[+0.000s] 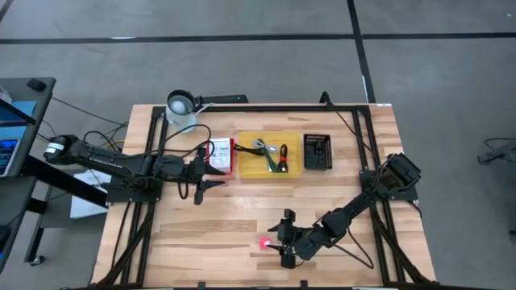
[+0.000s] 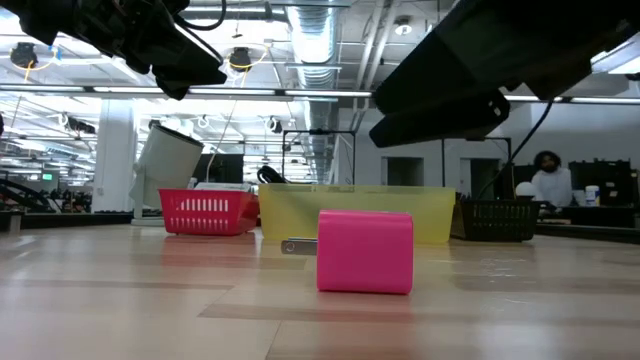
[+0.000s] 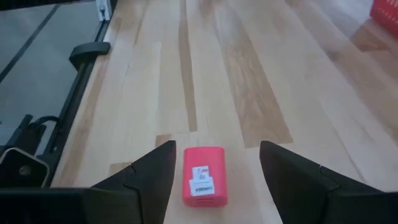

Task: Pick and place items into bin
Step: Put the pink charger adapter into the black bin

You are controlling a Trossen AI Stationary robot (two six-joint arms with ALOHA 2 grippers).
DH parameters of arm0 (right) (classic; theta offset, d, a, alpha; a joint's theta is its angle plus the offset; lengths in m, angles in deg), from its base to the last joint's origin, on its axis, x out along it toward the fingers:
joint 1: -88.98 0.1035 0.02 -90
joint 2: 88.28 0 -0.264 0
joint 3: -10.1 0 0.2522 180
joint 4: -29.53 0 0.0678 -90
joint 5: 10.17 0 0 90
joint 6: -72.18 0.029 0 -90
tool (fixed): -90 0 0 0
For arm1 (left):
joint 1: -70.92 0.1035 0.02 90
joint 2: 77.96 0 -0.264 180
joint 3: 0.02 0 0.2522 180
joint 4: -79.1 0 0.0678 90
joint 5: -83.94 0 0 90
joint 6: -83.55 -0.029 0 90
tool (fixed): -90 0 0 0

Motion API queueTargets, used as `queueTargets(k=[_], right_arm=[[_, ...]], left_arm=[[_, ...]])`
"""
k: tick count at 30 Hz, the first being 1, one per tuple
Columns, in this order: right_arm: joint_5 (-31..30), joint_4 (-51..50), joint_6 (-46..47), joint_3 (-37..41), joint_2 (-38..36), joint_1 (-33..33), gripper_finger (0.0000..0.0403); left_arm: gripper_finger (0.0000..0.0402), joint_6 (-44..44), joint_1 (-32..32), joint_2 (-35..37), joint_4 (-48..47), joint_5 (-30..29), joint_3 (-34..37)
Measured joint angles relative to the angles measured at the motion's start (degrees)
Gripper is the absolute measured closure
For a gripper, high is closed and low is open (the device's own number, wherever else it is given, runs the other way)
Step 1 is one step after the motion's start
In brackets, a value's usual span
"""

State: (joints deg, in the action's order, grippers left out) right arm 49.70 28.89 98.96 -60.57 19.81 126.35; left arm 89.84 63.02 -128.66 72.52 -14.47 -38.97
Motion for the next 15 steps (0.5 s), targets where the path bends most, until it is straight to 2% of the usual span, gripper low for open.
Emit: queueTargets(k=[9,15], right_arm=[[-0.96,0.22,0.18,0.00,0.00,0.80,0.0173],[-5.03,0.43,-0.28,0.00,0.00,2.69,0.0173]], left_arm=[[0.0275,0.04,0.00,0.00,0.00,0.00,0.00],[0.0275,0.07,0.00,0.00,0.00,0.00,0.00]])
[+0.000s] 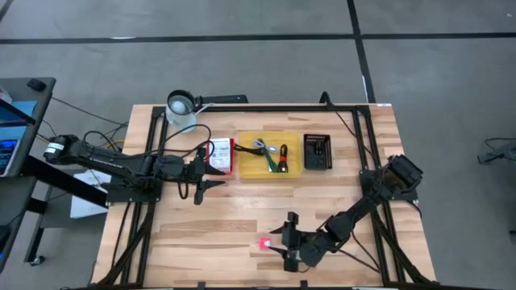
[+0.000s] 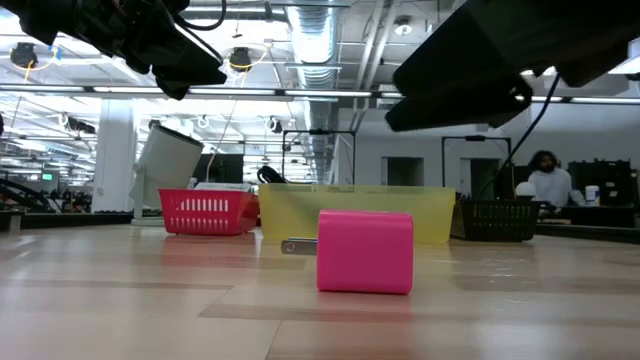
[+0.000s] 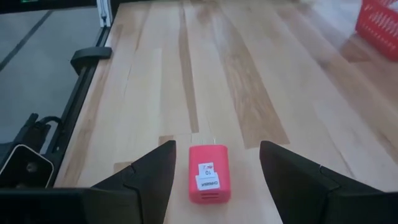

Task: Pick and place items into bin
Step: Put the pink charger adapter into the black bin

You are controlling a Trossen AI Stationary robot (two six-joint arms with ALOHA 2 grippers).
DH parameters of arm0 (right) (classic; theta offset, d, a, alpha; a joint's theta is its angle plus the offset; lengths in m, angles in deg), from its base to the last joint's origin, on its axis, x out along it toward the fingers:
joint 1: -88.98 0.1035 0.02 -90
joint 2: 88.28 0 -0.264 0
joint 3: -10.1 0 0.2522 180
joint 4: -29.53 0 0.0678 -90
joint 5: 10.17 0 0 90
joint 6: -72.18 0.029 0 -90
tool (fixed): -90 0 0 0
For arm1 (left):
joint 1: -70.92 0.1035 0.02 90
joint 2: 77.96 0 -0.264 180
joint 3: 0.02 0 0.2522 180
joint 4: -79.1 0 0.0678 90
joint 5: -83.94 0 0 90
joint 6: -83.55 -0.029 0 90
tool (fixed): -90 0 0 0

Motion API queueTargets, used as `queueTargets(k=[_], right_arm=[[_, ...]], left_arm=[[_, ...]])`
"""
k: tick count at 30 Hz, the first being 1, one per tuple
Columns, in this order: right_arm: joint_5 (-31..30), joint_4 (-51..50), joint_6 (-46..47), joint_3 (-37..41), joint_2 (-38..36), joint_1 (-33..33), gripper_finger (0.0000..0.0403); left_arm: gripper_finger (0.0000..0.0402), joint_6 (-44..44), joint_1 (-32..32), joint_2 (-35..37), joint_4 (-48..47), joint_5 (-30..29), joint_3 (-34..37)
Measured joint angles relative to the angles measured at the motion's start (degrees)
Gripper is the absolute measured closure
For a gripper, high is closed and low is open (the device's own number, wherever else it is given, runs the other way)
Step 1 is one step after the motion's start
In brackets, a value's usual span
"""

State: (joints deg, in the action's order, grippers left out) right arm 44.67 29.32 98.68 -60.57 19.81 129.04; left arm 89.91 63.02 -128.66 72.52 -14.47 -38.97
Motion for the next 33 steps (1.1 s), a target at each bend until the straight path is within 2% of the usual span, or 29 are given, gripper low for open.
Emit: queueTargets(k=[9,13,21,33], right_arm=[[-5.74,-0.16,0.02,0.00,0.08,2.35,0.0173],[-7.22,2.36,-1.28,0.16,3.03,2.66,0.0173],[-6.79,11.82,-2.69,-0.02,9.33,2.18,0.0173],[-3.66,11.16,-3.06,-0.01,9.36,0.21,0.0173]], left_arm=[[0.0275,0.06,0.00,0.00,-0.02,0.00,-0.02],[0.0275,0.10,0.02,-0.02,-0.02,0.00,-0.02],[0.0275,0.46,0.02,-0.02,-0.29,0.02,-0.04],[0.0275,0.43,0.02,-0.02,-0.28,0.02,-0.04]])
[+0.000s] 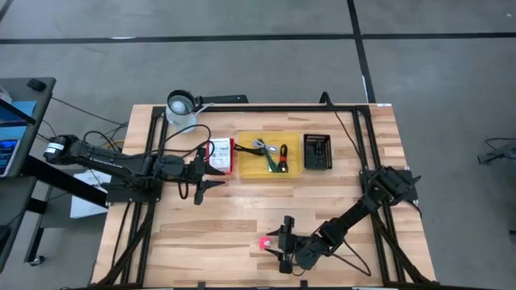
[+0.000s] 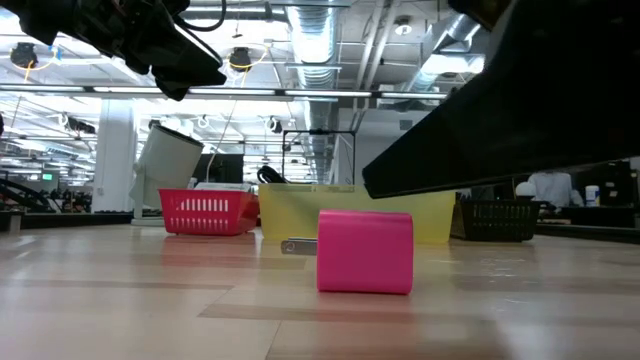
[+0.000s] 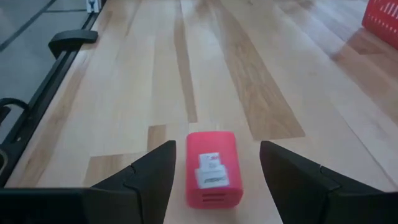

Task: Pick and place items into bin
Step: Put the pink charger adapter into the black bin

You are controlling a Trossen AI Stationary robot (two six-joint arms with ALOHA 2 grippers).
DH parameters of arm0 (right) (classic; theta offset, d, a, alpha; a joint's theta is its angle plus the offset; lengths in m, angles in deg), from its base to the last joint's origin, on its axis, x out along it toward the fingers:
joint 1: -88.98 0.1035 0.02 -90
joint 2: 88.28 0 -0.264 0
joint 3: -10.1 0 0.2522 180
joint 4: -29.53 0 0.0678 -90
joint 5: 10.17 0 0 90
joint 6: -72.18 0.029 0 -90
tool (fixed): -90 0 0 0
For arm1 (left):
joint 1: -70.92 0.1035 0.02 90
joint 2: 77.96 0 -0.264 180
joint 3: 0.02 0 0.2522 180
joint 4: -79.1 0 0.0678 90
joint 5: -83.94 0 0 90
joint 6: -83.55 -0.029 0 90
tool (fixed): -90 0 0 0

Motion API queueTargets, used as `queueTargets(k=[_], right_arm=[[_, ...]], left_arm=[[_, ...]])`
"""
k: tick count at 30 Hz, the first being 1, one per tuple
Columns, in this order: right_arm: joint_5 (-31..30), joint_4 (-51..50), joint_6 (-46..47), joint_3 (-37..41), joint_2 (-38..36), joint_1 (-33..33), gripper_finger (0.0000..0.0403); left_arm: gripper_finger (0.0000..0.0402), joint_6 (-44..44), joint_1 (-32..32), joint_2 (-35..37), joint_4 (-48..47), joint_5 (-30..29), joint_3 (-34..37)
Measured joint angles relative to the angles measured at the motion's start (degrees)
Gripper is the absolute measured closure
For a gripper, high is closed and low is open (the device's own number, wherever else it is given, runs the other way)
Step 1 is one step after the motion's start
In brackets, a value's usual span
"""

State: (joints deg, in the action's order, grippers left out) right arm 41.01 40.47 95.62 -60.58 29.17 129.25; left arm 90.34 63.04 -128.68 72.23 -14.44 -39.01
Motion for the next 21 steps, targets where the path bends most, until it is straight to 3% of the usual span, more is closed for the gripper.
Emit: queueTargets(k=[21], right_arm=[[7.58,0.25,-0.96,-0.01,0.01,-2.71,0.0173]], left_arm=[[0.0275,-0.02,-0.02,0.00,-0.09,0.00,0.00]])
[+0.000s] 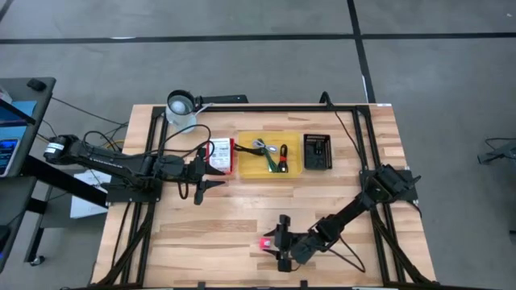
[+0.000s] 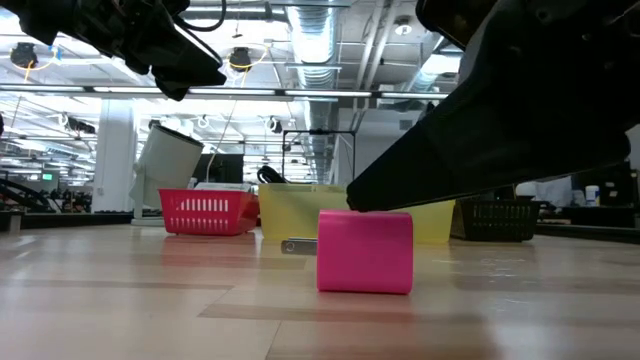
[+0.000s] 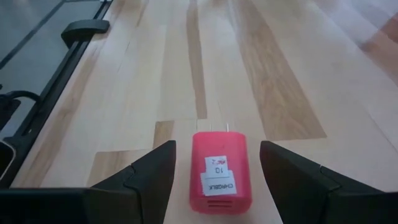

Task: Pick and place items into bin
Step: Put the pink charger adapter into the black bin

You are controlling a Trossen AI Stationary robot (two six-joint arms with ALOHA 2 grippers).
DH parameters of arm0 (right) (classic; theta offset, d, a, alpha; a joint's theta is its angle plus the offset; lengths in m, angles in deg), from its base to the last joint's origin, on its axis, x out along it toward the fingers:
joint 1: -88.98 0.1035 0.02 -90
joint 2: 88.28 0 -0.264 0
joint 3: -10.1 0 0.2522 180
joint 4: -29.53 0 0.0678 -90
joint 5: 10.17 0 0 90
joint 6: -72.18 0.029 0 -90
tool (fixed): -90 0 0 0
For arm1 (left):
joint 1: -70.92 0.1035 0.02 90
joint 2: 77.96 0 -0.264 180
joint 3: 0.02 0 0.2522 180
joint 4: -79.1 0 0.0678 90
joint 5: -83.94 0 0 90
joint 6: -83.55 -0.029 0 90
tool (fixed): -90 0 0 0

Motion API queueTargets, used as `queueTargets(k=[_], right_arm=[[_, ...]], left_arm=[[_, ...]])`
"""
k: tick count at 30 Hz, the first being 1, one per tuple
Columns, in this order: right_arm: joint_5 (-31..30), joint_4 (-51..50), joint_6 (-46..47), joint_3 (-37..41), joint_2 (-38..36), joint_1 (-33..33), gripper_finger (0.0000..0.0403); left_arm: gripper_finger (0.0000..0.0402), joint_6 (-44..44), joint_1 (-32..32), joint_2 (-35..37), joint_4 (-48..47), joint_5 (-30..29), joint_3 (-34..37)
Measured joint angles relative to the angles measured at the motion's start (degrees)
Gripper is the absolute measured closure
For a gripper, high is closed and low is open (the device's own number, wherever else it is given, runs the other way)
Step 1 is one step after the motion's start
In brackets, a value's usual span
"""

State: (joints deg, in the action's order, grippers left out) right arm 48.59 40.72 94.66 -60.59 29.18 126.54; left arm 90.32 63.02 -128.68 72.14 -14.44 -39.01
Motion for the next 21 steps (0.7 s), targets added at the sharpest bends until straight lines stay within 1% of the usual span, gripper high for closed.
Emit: queueTargets(k=[6,21], right_arm=[[3.28,-0.02,0.45,0.00,-0.01,-1.05,0.0173],[5.92,-1.40,1.07,0.00,-0.02,-2.19,0.0173]], left_arm=[[0.0275,-0.02,0.00,0.00,0.00,0.00,0.00],[0.0275,-0.02,0.02,0.00,-0.02,0.00,0.00]])
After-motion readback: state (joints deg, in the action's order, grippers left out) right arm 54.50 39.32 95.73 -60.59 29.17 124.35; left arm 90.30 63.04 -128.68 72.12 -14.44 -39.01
